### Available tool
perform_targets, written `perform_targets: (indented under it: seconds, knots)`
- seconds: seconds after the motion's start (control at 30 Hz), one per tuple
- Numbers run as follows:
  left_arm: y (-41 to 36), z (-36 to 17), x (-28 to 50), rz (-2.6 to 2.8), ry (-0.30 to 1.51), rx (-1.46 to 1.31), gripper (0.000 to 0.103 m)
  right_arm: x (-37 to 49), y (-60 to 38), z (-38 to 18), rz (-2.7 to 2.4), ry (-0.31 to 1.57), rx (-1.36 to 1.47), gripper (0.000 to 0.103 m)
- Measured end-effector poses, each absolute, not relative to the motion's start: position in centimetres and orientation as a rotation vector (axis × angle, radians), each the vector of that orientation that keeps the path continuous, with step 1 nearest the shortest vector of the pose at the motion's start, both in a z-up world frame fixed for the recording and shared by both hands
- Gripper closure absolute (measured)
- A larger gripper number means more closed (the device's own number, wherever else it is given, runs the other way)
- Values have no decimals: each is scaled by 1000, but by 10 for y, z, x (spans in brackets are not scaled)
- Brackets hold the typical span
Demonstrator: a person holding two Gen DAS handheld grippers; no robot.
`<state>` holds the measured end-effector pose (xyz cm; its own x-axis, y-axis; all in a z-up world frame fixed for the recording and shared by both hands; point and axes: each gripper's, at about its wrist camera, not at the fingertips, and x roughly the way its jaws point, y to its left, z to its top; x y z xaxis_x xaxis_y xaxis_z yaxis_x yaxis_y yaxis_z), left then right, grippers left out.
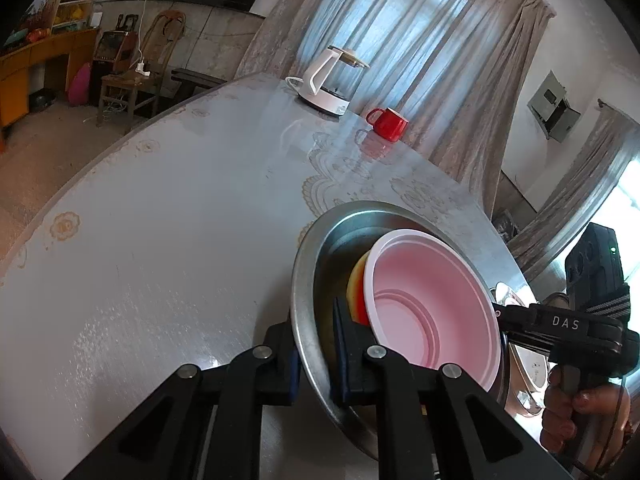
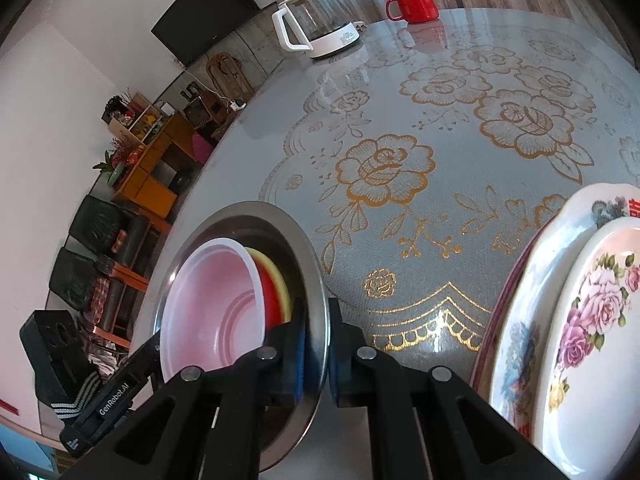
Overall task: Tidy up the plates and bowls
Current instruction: 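Lift and carry the nested bowls over the plate stack with the right gripper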
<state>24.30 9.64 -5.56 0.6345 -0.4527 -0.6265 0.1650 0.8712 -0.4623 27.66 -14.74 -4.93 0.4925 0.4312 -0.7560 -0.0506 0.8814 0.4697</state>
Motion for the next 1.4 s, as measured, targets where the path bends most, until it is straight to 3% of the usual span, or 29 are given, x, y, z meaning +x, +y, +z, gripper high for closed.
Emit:
perform_targets:
  seconds: [0.67, 1.4]
  knots:
    - [70, 13, 218, -424, 668, -361, 91, 241, -177, 13, 319, 856, 459, 95]
    - [-27, 38, 217, -577, 685, -268, 91, 190, -269, 36, 198, 749, 557, 95]
